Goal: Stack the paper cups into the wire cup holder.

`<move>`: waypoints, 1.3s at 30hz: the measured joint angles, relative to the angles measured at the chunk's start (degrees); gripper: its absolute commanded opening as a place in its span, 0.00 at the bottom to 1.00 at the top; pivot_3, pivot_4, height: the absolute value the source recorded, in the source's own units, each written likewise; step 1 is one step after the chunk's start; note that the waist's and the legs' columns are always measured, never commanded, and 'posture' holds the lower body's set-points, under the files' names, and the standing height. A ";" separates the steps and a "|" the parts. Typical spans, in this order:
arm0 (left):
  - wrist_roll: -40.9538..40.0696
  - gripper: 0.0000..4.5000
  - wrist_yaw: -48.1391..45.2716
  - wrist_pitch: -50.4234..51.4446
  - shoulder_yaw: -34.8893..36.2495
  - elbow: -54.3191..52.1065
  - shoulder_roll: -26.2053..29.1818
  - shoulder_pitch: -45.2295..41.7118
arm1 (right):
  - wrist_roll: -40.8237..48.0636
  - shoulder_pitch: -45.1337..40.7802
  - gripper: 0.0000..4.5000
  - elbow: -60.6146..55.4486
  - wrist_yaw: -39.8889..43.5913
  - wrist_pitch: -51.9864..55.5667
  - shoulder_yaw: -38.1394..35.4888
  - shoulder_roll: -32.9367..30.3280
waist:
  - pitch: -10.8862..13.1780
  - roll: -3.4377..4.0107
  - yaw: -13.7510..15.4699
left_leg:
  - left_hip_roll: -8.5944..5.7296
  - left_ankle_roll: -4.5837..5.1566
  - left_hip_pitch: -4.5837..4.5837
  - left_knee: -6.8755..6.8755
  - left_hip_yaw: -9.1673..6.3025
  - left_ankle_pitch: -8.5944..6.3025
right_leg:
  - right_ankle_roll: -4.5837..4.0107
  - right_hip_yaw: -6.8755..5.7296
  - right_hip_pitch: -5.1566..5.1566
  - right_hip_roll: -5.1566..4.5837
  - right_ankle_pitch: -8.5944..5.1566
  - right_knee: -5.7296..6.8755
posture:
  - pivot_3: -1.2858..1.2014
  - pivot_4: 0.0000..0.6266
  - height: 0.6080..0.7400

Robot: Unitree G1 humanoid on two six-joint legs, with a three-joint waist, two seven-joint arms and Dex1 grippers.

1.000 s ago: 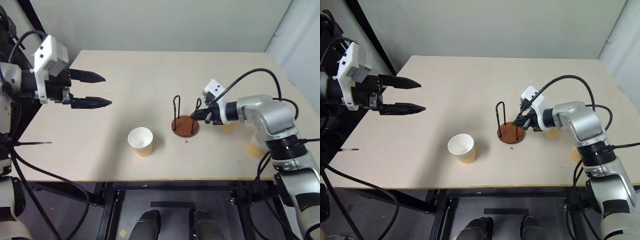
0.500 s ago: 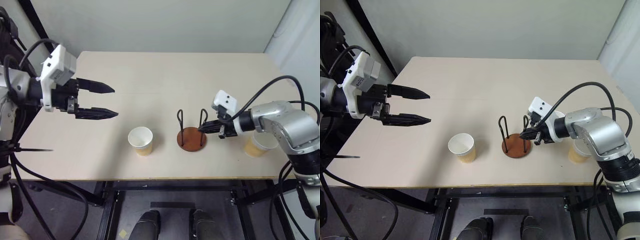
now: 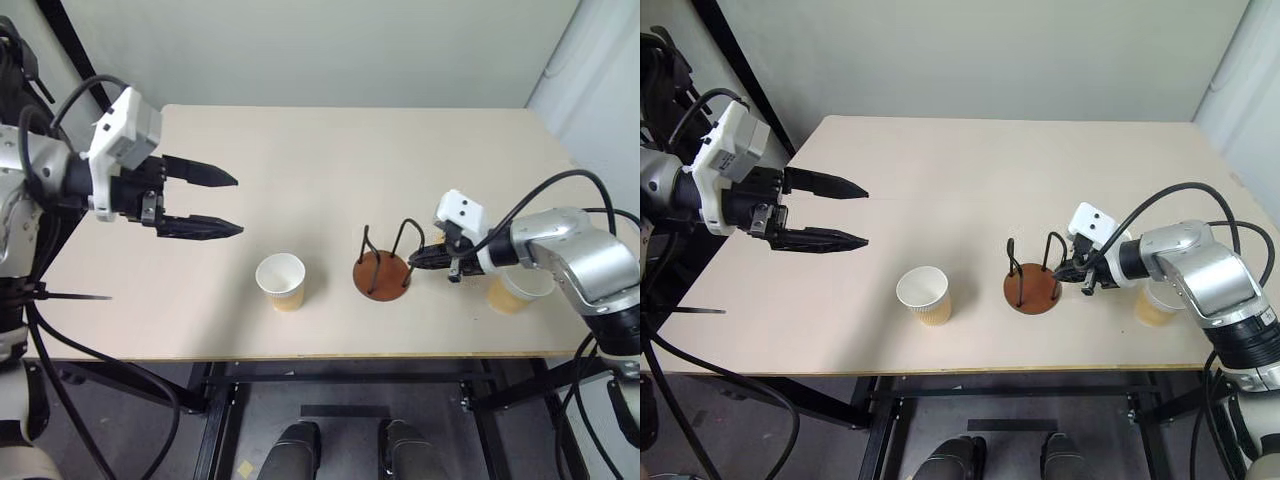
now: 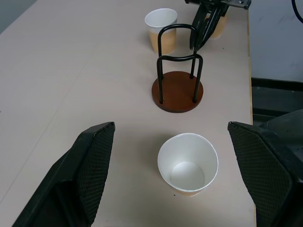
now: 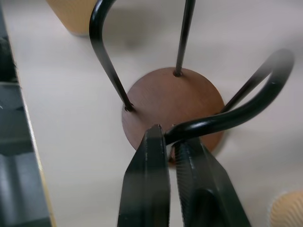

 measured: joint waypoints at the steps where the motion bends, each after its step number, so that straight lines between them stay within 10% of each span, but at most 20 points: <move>1: 0.01 0.91 0.01 0.00 0.00 0.01 0.00 0.00 | -0.64 0.80 0.35 0.86 0.12 -0.01 0.79 -0.38 | 0.00 0.00 0.09 | -0.01 0.00 -0.03 0.00 0.00 0.00 | 0.00 0.00 -0.01 0.00 0.00 -0.02 | 0.52 0.24 1.00; 8: 0.02 0.91 0.10 0.00 -0.01 0.02 -0.12 -0.01 | -1.48 2.47 0.89 0.42 1.61 -0.07 1.10 -1.66 | 0.01 0.01 0.06 | 0.00 -0.02 -0.10 -0.05 0.05 -0.04 | 0.04 0.05 -0.11 0.00 -0.03 -0.06 | 0.52 0.24 1.00; 22: 0.44 0.91 0.09 -0.73 -0.90 1.45 -1.77 -1.77 | 5.54 -0.24 0.99 -6.12 7.69 2.31 -10.15 -12.21 | 0.01 0.00 0.23 | -0.01 0.00 -0.32 -0.06 0.04 -0.08 | 0.05 0.05 -0.17 0.01 -0.03 -0.34 | 0.52 0.24 1.00; 39: 2.08 0.91 -0.21 -1.94 -1.61 3.54 -3.35 -4.52 | -18.97 -12.70 0.99 19.69 9.67 -28.72 3.69 -5.90 | 0.02 0.03 -0.02 | 0.01 0.16 -0.35 -0.04 0.04 -0.05 | 0.40 0.02 -0.18 -0.02 0.22 -0.48 | 0.52 0.24 1.00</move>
